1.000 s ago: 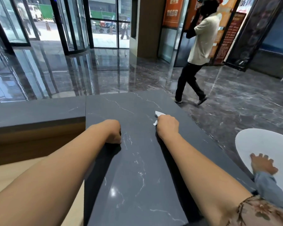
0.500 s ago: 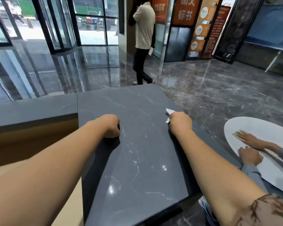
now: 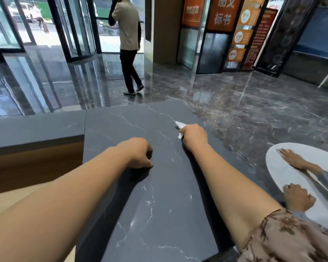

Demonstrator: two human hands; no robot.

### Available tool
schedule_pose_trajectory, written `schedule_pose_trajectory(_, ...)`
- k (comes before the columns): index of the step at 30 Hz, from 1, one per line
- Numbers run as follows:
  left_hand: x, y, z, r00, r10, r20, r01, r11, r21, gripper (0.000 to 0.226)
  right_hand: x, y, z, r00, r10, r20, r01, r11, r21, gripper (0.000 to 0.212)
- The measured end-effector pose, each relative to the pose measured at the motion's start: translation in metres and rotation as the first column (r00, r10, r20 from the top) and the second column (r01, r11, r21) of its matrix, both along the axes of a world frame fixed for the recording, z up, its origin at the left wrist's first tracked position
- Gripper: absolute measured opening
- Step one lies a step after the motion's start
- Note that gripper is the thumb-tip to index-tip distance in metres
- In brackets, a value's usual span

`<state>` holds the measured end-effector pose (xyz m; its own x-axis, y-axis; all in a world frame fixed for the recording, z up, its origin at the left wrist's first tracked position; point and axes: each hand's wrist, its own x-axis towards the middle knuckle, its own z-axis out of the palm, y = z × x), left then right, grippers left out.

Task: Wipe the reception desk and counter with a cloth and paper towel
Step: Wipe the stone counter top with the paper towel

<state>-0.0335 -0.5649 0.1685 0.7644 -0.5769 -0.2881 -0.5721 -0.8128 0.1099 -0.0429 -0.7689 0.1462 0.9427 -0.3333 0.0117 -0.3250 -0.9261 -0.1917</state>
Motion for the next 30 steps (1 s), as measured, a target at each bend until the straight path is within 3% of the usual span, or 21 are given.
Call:
schedule_pose_trajectory(4, 0.006, -0.01, -0.004, 1.0, 0.012, -0.018, -0.012, 1.0, 0.003, 0.048, 0.032, -0.022, -0.002, 0.999, -0.04, 0.031, 0.039, 0.999, 0.009, 0.066)
schedule_pose_trajectory(10, 0.015, -0.013, -0.009, 0.994, 0.071, -0.084, -0.072, 0.997, -0.006, 0.057, 0.069, -0.052, -0.004, 0.998, -0.026, 0.049, 0.029, 0.998, -0.051, 0.053)
schedule_pose_trajectory(14, 0.014, -0.013, -0.007, 0.99, 0.095, -0.107, -0.098, 0.995, -0.025, 0.063, 0.069, -0.058, -0.006, 0.999, -0.002, 0.044, 0.004, 0.999, -0.053, 0.056)
schedule_pose_trajectory(18, 0.002, -0.007, -0.007, 0.994, 0.077, -0.081, -0.081, 0.996, -0.044, 0.061, 0.041, -0.063, -0.01, 0.998, -0.023, 0.062, 0.027, 0.997, -0.066, 0.057)
schedule_pose_trajectory(23, -0.021, 0.002, -0.013, 0.998, 0.061, 0.03, -0.06, 0.998, -0.022, 0.049, -0.019, -0.068, -0.017, 0.998, -0.035, 0.059, 0.042, 0.992, -0.119, 0.041)
schedule_pose_trajectory(30, -0.069, 0.047, -0.006, 0.995, 0.094, 0.031, -0.091, 0.993, -0.076, 0.034, -0.088, -0.056, -0.024, 0.993, -0.1, 0.068, 0.109, 0.981, -0.16, 0.035)
